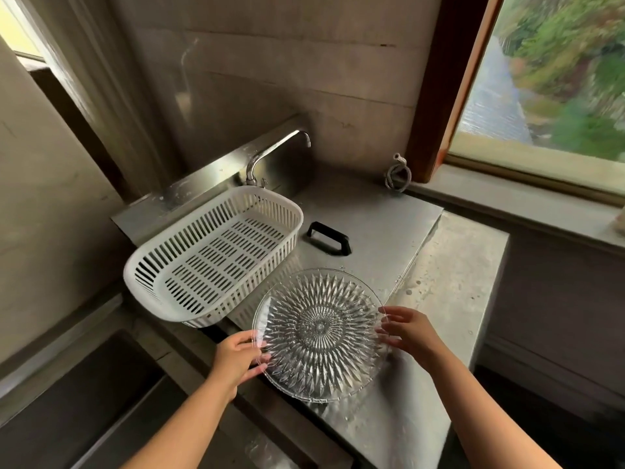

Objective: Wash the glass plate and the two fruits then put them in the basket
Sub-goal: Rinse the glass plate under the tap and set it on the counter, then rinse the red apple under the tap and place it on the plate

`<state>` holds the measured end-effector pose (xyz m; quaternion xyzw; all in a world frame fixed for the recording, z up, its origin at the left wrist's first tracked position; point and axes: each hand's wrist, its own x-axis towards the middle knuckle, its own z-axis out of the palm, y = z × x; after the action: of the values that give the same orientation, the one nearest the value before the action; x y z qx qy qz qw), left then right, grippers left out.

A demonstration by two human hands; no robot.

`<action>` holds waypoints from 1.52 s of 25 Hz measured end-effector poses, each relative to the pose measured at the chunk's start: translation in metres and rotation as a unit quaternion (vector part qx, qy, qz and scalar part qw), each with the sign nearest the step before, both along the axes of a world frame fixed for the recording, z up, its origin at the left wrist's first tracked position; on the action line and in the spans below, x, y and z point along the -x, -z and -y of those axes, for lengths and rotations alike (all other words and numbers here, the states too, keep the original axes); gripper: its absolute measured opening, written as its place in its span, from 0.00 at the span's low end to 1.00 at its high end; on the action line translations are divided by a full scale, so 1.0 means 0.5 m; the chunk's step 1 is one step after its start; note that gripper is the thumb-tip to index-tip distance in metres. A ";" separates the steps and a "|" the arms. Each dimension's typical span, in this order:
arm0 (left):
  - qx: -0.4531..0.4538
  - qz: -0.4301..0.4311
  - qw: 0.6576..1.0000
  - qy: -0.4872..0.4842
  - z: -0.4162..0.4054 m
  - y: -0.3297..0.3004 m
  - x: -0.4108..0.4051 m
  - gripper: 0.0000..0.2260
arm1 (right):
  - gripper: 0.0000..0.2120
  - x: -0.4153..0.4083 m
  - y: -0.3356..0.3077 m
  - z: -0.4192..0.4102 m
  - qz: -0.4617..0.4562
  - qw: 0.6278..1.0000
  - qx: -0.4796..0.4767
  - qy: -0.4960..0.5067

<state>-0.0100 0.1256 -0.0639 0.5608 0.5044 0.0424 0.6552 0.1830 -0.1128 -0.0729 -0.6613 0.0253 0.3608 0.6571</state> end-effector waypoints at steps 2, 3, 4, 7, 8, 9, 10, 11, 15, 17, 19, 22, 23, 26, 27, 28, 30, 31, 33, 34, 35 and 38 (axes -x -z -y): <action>0.000 -0.004 1.000 -0.008 0.000 0.004 -0.003 0.14 | 0.16 -0.003 0.004 0.000 -0.007 1.000 -0.001 -0.004; 0.000 -0.007 1.000 -0.015 0.001 0.006 -0.004 0.15 | 0.16 -0.004 0.004 0.000 -0.012 1.000 -0.003 -0.003; 0.001 -0.010 1.000 -0.023 0.002 0.007 -0.003 0.16 | 0.15 -0.004 0.004 0.000 -0.017 1.000 -0.004 -0.003; 0.010 -0.012 0.999 -0.030 0.005 0.011 0.001 0.19 | 0.15 -0.001 -0.001 -0.001 -0.022 1.000 0.005 -0.004; 0.016 -0.008 0.999 -0.028 0.005 0.009 0.004 0.20 | 0.15 0.000 -0.005 -0.001 -0.023 1.000 0.007 -0.004; 0.023 -0.002 0.999 -0.026 0.006 0.006 0.006 0.21 | 0.15 0.002 -0.010 0.000 -0.021 1.000 0.011 -0.007; 0.030 0.002 0.999 -0.025 0.007 0.002 0.009 0.21 | 0.15 0.003 -0.016 0.003 -0.015 1.000 0.020 -0.013; 0.037 0.003 0.999 -0.021 0.007 -0.004 0.010 0.21 | 0.15 0.004 -0.024 0.008 -0.003 0.999 0.035 -0.022; 0.071 0.013 0.997 0.030 0.001 -0.051 0.037 0.23 | 0.16 0.008 -0.067 0.036 0.059 0.993 0.085 -0.050; 0.071 0.024 0.995 0.072 -0.002 -0.088 0.062 0.24 | 0.15 0.012 -0.103 0.032 0.078 0.990 0.083 -0.083; 0.053 0.036 0.995 0.082 -0.007 -0.127 0.097 0.23 | 0.15 0.033 -0.146 0.000 0.092 0.983 0.079 -0.140; 0.010 0.039 0.997 0.063 -0.028 -0.173 0.159 0.22 | 0.15 0.100 -0.205 -0.089 0.124 0.960 0.076 -0.238; -0.003 0.036 0.998 0.059 -0.036 -0.184 0.179 0.21 | 0.14 0.126 -0.220 -0.120 0.136 0.950 0.076 -0.271; -0.025 0.026 0.999 0.030 -0.060 -0.201 0.290 0.19 | 0.14 0.229 -0.240 -0.237 0.158 0.911 0.084 -0.372; -0.034 0.019 0.999 0.013 -0.068 -0.203 0.331 0.19 | 0.14 0.262 -0.240 -0.278 0.167 0.898 0.089 -0.396; -0.045 0.015 0.999 -0.016 -0.077 -0.204 0.386 0.19 | 0.14 0.305 -0.239 -0.328 0.178 0.881 0.093 -0.427; -0.062 0.008 0.995 -0.072 -0.092 -0.206 0.496 0.19 | 0.15 0.393 -0.230 -0.417 0.200 0.849 0.087 -0.481; -0.066 0.003 0.993 -0.100 -0.095 -0.207 0.552 0.19 | 0.15 0.439 -0.226 -0.456 0.211 0.833 0.082 -0.505; -0.076 -0.003 0.983 -0.167 -0.087 -0.205 0.678 0.19 | 0.15 0.549 -0.212 -0.526 0.228 0.793 0.077 -0.560; -0.083 -0.007 0.976 -0.203 -0.077 -0.204 0.739 0.19 | 0.15 0.606 -0.203 -0.555 0.233 0.771 0.075 -0.588; -0.090 -0.012 0.967 -0.239 -0.065 -0.203 0.797 0.19 | 0.16 0.662 -0.197 -0.582 0.238 0.749 0.069 -0.614; -0.098 -0.032 0.926 -0.362 -0.007 -0.189 0.985 0.19 | 0.18 0.855 -0.188 -0.650 0.250 0.684 0.043 -0.684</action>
<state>-0.5025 0.1292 0.0304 0.4027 0.6873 0.3077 0.5203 -0.2444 0.2120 0.0209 -0.5878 -0.5844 0.5296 0.1803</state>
